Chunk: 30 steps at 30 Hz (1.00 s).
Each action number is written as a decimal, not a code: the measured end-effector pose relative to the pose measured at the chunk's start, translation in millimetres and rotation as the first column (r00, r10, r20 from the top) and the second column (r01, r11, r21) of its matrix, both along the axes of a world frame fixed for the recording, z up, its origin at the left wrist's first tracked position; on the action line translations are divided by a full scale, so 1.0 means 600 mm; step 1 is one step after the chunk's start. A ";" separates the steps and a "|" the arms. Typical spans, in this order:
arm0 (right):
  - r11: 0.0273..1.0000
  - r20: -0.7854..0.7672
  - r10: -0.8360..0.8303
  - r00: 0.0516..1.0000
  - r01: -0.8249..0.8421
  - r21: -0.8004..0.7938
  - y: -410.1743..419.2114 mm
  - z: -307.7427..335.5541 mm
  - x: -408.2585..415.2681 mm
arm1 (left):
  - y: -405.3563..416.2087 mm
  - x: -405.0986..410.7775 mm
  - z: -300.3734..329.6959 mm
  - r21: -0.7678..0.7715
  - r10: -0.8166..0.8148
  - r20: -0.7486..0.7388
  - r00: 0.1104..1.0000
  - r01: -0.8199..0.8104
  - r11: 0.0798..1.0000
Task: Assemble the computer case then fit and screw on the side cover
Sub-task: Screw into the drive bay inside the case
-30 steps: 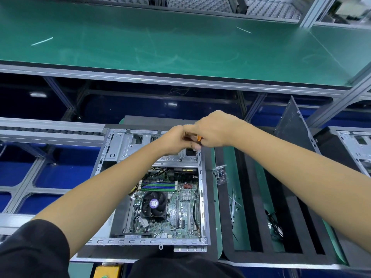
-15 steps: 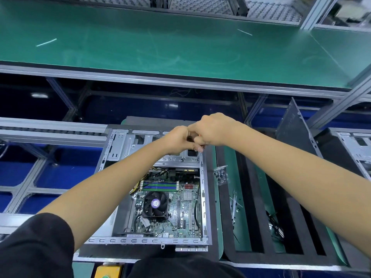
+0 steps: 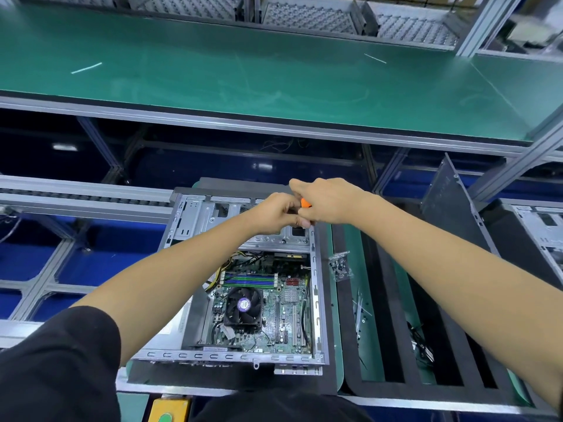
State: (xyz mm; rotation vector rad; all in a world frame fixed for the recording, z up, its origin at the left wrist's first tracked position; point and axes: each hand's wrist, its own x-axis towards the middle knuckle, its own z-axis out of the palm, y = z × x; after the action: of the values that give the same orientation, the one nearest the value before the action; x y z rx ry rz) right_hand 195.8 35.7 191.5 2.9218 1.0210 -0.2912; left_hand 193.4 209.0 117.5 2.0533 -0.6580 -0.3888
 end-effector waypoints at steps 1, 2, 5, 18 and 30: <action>1.000 0.011 0.001 1.000 -0.001 0.012 0.000 -0.002 -0.002 | 0.002 -0.002 0.004 -0.002 -0.015 -0.001 1.000 0.015 1.000; 1.000 0.027 -0.002 1.000 0.001 0.030 -0.001 -0.003 -0.004 | 0.004 -0.005 0.007 -0.016 -0.026 -0.013 1.000 0.026 1.000; 0.983 0.068 -0.080 0.995 0.067 0.172 -0.003 -0.006 -0.011 | 0.010 -0.016 0.018 -0.142 -0.029 -0.050 0.998 0.022 0.990; 0.351 -0.382 -0.649 0.658 0.704 0.617 -0.021 -0.098 -0.050 | -0.007 -0.049 0.010 -0.293 0.068 -0.305 0.950 -0.161 0.942; -0.140 -0.727 -0.646 0.233 0.900 0.412 -0.098 -0.301 -0.180 | 0.140 -0.079 -0.101 -0.031 0.146 0.140 0.979 -0.143 0.989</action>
State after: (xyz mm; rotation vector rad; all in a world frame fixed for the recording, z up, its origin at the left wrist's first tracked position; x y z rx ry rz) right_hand 87.9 -23.3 10.8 3.9314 -1.5424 -0.2599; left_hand 146.0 293.1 56.6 2.1071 -0.5903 -0.1517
